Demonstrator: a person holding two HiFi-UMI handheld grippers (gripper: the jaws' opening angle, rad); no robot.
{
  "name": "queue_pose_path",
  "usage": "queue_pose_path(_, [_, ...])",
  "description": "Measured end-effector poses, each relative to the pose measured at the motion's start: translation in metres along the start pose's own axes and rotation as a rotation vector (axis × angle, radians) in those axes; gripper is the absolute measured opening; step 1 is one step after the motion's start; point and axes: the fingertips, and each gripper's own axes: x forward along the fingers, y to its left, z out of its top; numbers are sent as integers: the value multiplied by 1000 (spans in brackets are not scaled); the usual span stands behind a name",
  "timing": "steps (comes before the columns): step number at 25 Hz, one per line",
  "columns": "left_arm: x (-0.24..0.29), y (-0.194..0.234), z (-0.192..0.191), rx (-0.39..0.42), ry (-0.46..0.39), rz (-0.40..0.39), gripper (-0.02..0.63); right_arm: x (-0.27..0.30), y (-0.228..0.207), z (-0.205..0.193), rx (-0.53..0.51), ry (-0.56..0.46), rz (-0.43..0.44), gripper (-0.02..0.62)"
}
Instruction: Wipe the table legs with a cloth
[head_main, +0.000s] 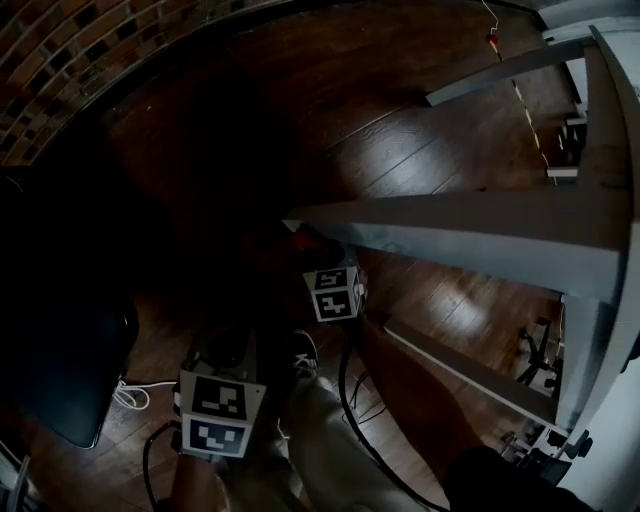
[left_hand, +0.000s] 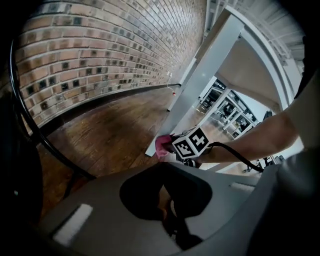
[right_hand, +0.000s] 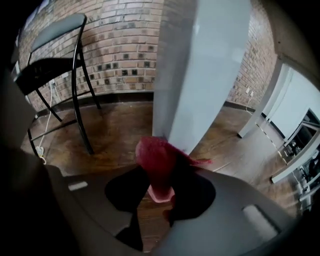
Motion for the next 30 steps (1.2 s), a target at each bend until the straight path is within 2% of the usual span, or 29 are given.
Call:
queue_pose_path(6, [-96,-81,78,54,-20,-22,0,-154,-23,94,-6,-99,-7,115])
queue_pose_path(10, [-170,-130,128,47,-34,-31,0,-275,-39,159,88,-180,-24,115])
queue_pose_path(13, [-218,-160,156,74,-34,-31,0,-352,-47,200,192,-252,-42,114])
queue_pose_path(15, [-245,-172,171,101,-47,-21,0,-386,-42,218,274,-282,-39,107])
queue_pose_path(20, [-309,-207,185,135,-42,14,0,-458,-18,232,302,-267,-15,106])
queue_pose_path(23, [-352,-219,194,131,-33,44,0,-511,-10,262,317,-270,31,104])
queue_pose_path(26, [-393,-237,192,126,-29,47,0,-569,8,282,271,-263,105,104])
queue_pose_path(30, [-423,-255,210,69,-79,39,0,-627,28,321,135,-261,285,104])
